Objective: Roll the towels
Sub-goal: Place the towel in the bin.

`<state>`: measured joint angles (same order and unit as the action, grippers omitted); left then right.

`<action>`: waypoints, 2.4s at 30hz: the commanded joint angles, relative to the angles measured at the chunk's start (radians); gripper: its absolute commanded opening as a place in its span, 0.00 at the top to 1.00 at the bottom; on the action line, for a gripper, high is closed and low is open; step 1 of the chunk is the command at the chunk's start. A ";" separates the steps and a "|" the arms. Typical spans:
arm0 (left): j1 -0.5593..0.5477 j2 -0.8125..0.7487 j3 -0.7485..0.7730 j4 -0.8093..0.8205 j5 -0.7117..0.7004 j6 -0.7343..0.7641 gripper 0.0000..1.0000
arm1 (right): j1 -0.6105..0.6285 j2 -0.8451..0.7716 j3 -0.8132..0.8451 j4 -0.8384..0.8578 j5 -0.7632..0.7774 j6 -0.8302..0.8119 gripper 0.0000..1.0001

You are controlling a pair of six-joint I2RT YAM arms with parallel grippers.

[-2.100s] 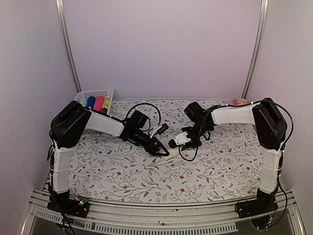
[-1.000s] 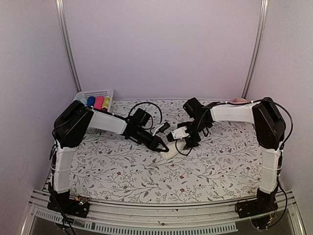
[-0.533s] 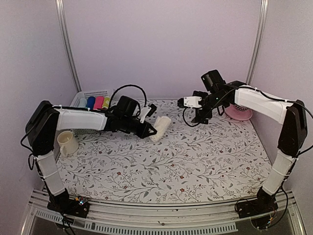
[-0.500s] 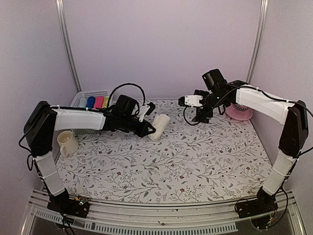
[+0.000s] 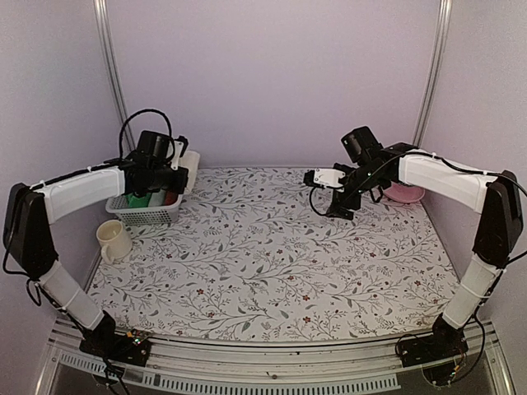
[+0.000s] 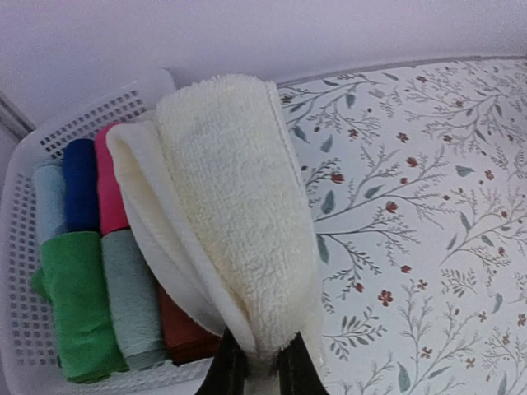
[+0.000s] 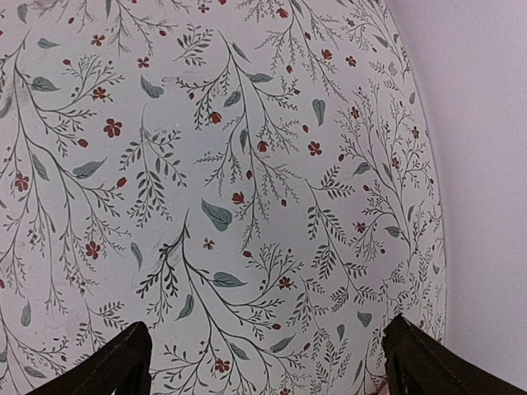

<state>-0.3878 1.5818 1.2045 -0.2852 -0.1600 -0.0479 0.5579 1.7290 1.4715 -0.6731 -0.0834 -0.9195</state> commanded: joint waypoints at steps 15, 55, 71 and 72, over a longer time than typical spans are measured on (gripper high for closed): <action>0.229 0.225 0.174 -0.223 -0.328 0.113 1.00 | 0.004 0.045 -0.049 0.037 -0.064 0.043 0.01; 0.410 0.237 0.203 -0.345 0.235 0.063 0.44 | 0.018 0.054 -0.055 0.037 -0.091 0.035 0.01; 0.404 0.207 0.147 -0.245 0.057 0.020 0.47 | 0.037 0.062 -0.057 0.034 -0.094 0.031 0.01; 0.402 0.212 0.148 -0.244 0.074 0.020 0.49 | 0.037 0.064 -0.057 0.032 -0.094 0.031 0.01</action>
<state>0.0143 1.7927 1.3655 -0.5636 -0.0769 -0.0193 0.5858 1.7805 1.4273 -0.6456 -0.1665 -0.8875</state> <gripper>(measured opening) 0.541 0.988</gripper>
